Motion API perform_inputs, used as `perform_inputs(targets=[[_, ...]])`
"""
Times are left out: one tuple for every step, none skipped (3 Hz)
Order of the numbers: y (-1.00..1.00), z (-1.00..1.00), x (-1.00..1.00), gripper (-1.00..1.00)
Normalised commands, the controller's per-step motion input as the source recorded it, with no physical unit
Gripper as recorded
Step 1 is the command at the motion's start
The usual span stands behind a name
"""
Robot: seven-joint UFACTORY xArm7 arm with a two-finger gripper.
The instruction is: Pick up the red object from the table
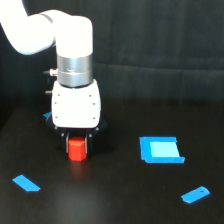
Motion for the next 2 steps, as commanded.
perform_inputs(targets=[[0.05, 0.93, 0.12, -0.95], [-0.12, 0.99, 0.08, -0.93]])
